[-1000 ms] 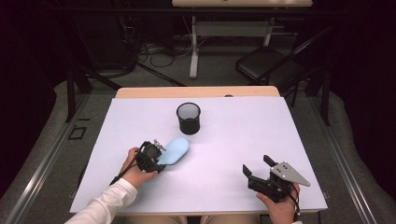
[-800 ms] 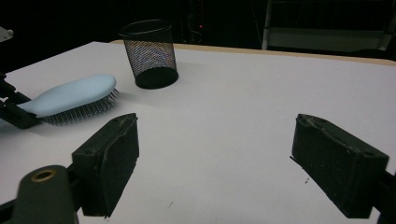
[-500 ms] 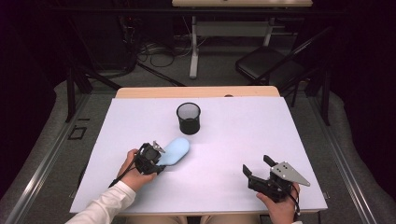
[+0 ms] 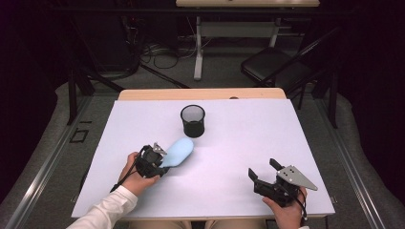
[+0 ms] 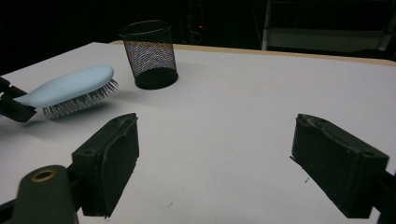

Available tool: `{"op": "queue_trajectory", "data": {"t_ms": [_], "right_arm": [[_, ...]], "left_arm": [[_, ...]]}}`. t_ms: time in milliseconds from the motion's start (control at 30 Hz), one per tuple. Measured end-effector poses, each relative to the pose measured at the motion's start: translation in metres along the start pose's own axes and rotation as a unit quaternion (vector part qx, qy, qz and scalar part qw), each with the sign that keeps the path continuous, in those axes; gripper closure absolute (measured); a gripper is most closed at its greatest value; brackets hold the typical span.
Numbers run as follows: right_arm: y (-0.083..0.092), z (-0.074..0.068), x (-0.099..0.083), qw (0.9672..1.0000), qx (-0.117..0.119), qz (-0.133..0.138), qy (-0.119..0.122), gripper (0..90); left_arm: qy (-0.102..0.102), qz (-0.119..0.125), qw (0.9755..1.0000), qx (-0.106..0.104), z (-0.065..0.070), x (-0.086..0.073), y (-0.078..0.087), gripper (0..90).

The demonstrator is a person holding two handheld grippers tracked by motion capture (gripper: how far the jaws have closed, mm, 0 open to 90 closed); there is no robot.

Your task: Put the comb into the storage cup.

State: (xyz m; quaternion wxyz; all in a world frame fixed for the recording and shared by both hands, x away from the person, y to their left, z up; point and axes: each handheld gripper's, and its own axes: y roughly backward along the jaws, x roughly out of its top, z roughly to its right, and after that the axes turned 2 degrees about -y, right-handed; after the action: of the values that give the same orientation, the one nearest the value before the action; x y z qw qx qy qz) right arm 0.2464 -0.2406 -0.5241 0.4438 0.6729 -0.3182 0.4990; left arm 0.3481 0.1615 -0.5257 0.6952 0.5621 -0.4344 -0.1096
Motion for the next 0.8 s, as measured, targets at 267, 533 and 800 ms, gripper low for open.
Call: {"op": "queue_trajectory", "data": {"t_ms": [267, 533, 800], "right_arm": [[0.0, 0.0, 0.0, 1.0, -0.001, 0.0, 0.001, 14.4], [0.0, 0.0, 0.0, 1.0, 0.0, 0.0, 0.001, 14.4], [0.0, 0.0, 0.0, 1.0, -0.001, -0.001, 0.0, 14.4]], "left_arm": [[0.009, 0.019, 0.9998, 0.001, -0.002, 0.003, 0.007, 69.7], [0.015, 0.038, 0.9991, 0.007, -0.004, 0.007, 0.016, 69.7], [0.023, 0.06, 0.9978, 0.013, -0.008, 0.012, 0.027, 69.7]]}}
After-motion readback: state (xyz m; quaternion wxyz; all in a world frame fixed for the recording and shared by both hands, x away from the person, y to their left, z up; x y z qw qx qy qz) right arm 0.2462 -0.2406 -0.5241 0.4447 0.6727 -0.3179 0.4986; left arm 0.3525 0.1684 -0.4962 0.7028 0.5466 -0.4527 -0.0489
